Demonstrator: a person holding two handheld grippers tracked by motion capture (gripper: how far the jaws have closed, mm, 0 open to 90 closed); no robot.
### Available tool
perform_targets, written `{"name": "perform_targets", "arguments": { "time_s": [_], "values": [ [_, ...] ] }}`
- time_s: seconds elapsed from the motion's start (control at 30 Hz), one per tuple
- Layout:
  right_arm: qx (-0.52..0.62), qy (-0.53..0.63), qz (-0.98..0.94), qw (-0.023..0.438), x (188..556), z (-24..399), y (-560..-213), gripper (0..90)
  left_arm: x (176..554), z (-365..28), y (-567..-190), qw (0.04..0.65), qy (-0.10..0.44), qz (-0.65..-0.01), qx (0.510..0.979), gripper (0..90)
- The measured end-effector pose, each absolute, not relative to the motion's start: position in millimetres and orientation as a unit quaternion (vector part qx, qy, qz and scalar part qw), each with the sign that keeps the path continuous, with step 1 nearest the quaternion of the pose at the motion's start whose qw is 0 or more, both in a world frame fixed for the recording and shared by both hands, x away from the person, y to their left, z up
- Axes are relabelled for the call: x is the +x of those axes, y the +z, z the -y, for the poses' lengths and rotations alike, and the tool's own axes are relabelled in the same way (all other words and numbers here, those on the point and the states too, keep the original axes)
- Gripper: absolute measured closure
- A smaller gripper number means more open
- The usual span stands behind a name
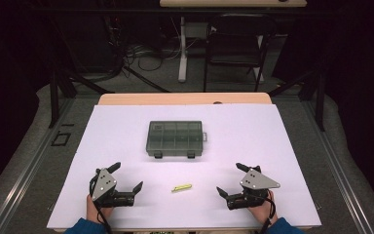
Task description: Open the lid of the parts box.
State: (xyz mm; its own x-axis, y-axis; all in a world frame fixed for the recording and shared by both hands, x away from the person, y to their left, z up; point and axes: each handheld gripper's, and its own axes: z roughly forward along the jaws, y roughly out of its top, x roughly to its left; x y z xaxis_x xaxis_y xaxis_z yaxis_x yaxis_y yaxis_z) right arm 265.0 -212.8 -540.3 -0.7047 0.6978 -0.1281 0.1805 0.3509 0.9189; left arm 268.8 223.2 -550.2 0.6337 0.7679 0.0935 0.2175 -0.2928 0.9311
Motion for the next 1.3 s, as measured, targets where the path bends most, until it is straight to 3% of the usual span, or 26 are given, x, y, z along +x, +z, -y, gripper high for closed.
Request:
{"name": "perform_targets", "arguments": {
  "time_s": [1.3],
  "values": [
    [0.276,0.495,-0.796,0.213,335,177,-528,0.0,325,-207,-550,0.486,0.231,-0.311,0.784,0.0]
  ]
}}
